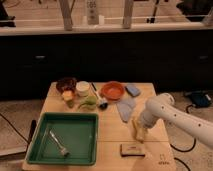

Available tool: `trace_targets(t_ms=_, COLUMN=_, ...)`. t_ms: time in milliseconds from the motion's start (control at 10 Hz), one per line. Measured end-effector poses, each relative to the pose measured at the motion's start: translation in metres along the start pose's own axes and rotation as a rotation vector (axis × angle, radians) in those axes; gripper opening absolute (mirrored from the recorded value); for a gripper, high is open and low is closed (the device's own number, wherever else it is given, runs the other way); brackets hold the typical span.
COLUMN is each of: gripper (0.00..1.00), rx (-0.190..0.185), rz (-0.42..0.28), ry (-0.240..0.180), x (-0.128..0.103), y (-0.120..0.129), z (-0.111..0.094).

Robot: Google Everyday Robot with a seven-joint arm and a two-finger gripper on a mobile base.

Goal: Place banana in tray

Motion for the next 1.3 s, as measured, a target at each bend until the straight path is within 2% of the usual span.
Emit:
trace_targets(t_ms=400, gripper=0.08, rx=-0.011, rz=0.008, ry=-0.001, x=-0.001, y=0.001, z=0.007)
trace_targets(t_ms=500, gripper=0.02, rx=-0.013, rz=0.004, ry=0.0, x=-0.002, y=0.001, z=0.008)
trace_targets(t_ms=700, gripper=0.0, rx=-0.009, rz=-0.035, ry=0.003, x=-0.007, y=0.003, z=0.001)
trace_targets(t_ms=1100, gripper=0.0, rx=0.01, rz=-0.163, ry=0.011, x=-0.022, y=0.004, z=-0.031)
trace_targets(t_ms=1300, gripper=0.0, rx=0.026, rz=-0.217, ry=0.02, x=-0.027, y=0.005, z=-0.053)
